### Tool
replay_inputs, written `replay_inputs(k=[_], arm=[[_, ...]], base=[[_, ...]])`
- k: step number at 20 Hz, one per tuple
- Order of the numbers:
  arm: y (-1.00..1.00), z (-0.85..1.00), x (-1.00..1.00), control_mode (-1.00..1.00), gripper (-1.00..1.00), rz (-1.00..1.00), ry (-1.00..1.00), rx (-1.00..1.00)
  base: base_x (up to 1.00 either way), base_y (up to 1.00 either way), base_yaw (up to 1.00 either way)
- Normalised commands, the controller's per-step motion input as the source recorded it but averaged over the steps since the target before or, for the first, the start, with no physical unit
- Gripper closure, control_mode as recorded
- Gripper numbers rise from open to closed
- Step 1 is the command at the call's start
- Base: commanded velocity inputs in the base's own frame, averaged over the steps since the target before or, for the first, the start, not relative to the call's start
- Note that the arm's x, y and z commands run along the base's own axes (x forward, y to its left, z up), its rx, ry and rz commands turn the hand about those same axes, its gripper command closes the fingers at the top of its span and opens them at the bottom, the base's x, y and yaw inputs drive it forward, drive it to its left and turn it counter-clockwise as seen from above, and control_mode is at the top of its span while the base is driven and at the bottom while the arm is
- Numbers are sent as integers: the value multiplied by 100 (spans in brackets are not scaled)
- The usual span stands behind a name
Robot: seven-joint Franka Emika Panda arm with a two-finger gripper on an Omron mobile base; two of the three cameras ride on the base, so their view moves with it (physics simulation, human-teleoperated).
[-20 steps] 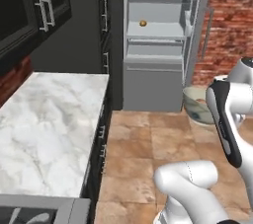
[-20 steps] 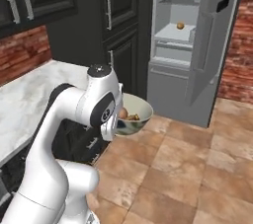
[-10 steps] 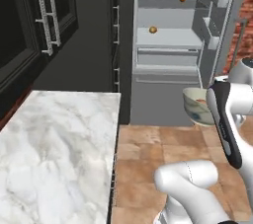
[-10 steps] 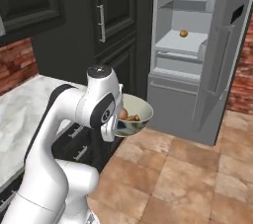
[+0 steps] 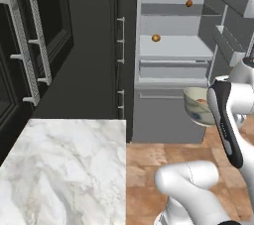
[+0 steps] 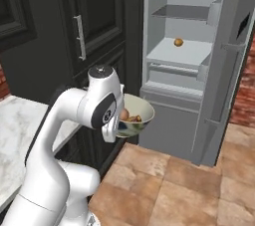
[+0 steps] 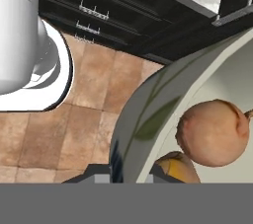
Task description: Pick the chicken drumstick and onion from their plates and place them in the bowl. Then put the bowl in the fridge.
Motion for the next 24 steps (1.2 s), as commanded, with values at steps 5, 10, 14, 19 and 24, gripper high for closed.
replay_inputs(k=[5,10,14,19,24], arm=[[0,0,0,100,100,0,0,0],[0,0,0,100,100,0,0,0],[0,0,0,100,100,0,0,0],[0,0,0,100,100,0,0,0],[0,0,0,100,100,0,0,0]], base=[[88,21,-16],[71,25,-35],[77,35,-21],[66,4,0],[42,-39,0]])
